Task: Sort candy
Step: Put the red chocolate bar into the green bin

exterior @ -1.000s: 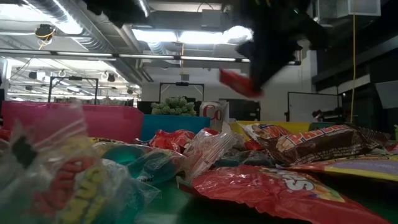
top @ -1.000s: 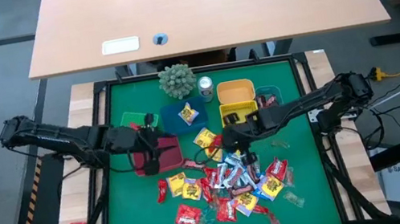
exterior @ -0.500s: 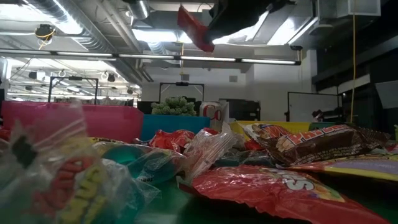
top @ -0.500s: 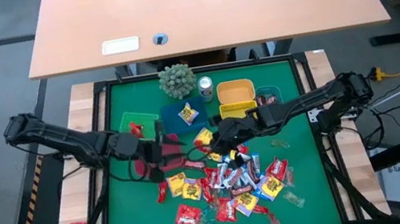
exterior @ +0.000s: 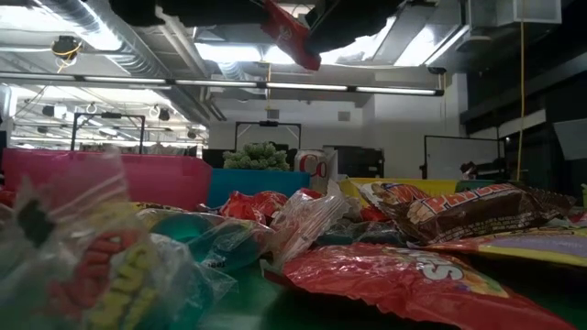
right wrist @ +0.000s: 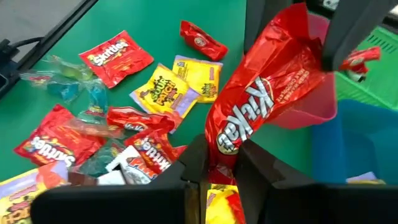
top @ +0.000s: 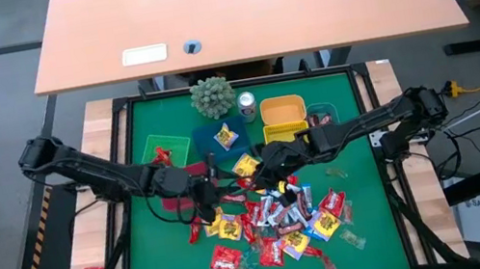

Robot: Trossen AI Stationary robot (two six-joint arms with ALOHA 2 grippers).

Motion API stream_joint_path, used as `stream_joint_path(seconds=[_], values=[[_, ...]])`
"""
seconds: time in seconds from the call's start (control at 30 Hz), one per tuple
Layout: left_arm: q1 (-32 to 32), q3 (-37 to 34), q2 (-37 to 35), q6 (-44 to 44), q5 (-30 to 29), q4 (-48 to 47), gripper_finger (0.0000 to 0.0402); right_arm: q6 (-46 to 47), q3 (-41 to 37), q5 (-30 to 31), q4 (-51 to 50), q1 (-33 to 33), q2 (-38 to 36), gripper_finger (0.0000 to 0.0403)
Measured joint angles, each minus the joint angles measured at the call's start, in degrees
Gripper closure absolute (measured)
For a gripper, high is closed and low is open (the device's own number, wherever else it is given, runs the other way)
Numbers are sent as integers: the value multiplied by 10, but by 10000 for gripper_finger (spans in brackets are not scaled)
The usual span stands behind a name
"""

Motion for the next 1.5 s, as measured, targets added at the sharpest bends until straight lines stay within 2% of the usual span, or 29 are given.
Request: stream_joint_path(seconds=[0.37, 0.77, 1.1, 1.5], values=[[0, 0, 19, -3, -2, 17, 278, 8, 0, -1, 0, 0, 0, 343], [0, 0, 19, -4, 2, 13, 364, 8, 0, 6, -5, 0, 0, 343], [0, 0, 19, -6, 1, 13, 370, 9, 0, 10, -7, 0, 0, 339], [0, 0, 19, -79, 1, 9, 374, 10, 0, 16, -9, 0, -1, 217]])
